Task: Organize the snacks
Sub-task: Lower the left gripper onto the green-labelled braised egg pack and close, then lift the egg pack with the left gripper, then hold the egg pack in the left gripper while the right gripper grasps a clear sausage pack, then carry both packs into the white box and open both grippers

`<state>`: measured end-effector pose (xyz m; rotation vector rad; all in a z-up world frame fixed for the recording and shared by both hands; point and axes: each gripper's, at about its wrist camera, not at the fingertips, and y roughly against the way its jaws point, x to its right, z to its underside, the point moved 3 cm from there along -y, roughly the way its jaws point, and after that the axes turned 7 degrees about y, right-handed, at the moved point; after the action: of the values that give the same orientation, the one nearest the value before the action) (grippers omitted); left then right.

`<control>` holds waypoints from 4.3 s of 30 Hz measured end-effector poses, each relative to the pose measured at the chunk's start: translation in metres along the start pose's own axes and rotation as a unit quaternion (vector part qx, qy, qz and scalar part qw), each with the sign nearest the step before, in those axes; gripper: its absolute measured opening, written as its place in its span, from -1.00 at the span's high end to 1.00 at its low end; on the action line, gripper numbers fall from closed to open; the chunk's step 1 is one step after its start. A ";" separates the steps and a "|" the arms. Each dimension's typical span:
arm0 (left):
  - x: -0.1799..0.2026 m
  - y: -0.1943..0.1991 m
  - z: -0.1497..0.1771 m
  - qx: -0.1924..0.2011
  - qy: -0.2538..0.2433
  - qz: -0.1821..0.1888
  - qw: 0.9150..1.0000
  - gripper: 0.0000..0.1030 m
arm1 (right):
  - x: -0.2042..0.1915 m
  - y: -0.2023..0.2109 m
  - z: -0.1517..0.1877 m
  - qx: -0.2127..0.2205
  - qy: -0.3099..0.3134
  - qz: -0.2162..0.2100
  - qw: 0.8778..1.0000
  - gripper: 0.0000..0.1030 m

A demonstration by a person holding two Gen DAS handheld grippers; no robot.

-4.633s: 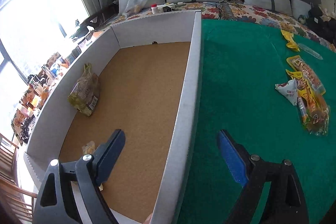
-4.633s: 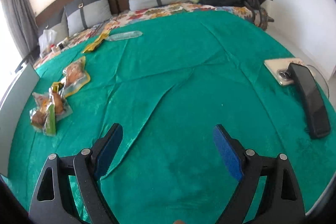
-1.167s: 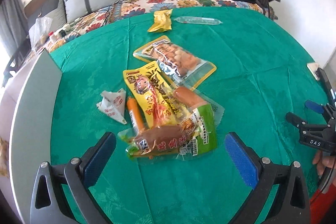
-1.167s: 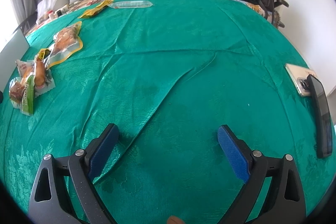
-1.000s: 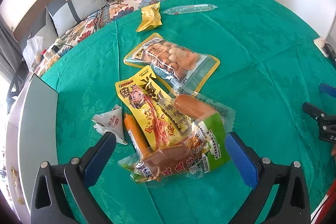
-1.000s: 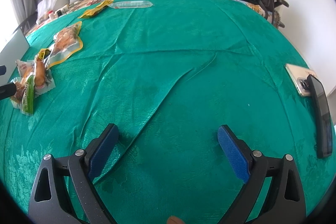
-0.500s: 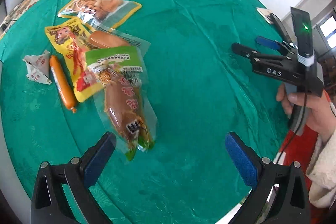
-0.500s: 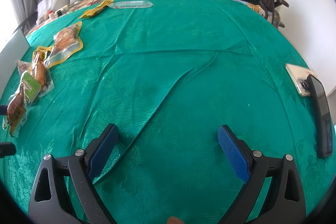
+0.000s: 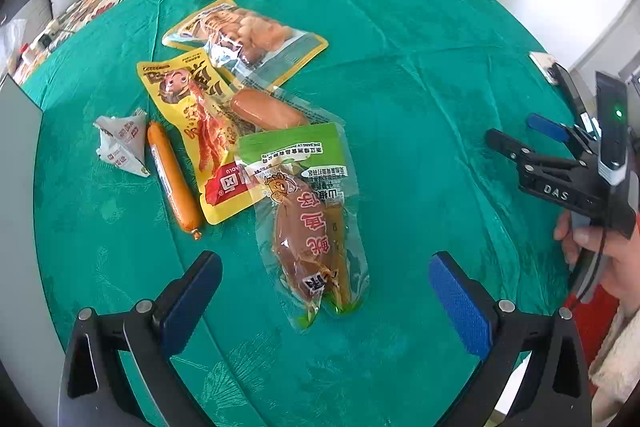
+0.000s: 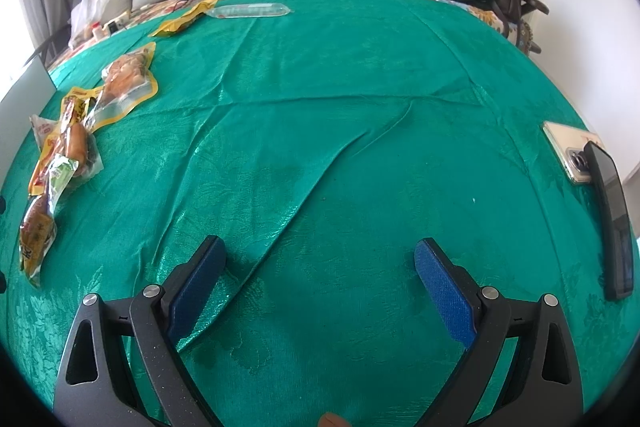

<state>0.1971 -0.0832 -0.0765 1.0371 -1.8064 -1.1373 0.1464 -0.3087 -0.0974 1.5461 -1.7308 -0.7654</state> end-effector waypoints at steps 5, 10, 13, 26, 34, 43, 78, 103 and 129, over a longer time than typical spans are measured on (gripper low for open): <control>0.004 -0.021 -0.004 0.011 0.041 -0.057 0.997 -0.17 | 0.000 0.000 0.000 0.004 0.002 0.000 1.000 -0.90; 0.004 0.001 0.023 0.039 0.060 -0.029 0.997 -0.10 | 0.000 0.000 0.000 0.001 0.004 -0.003 1.000 -0.90; -0.008 0.020 0.048 0.051 0.080 -0.021 0.995 -0.10 | 0.000 0.000 -0.001 -0.001 0.003 -0.003 1.000 -0.90; -0.098 0.017 0.084 0.091 0.177 -0.114 0.973 -0.14 | -0.001 0.000 0.001 0.008 0.002 0.000 1.000 -0.90; -0.111 0.014 0.089 0.122 0.202 -0.128 0.963 -0.71 | -0.001 -0.001 0.001 0.009 0.002 0.000 1.000 -0.90; -0.120 0.011 0.094 0.151 0.203 -0.132 0.958 -1.00 | 0.000 -0.001 0.000 0.009 0.001 -0.001 1.000 -0.90; -0.116 0.050 0.119 0.141 0.207 -0.017 0.968 -0.02 | -0.106 0.016 -0.074 -0.065 0.028 -0.259 0.963 0.93; -0.121 0.063 0.163 0.155 0.239 0.042 0.958 -0.02 | -0.248 0.010 -0.093 -0.066 0.215 -0.214 0.951 0.22; -0.339 0.226 0.258 0.240 0.422 -0.123 0.866 -0.58 | -0.440 0.178 -0.127 0.008 0.152 -0.457 0.876 -0.44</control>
<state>0.0466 0.3700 -0.0067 1.7512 -1.2480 -0.2210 0.1698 0.1512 0.0735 2.3618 -0.7080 -0.8618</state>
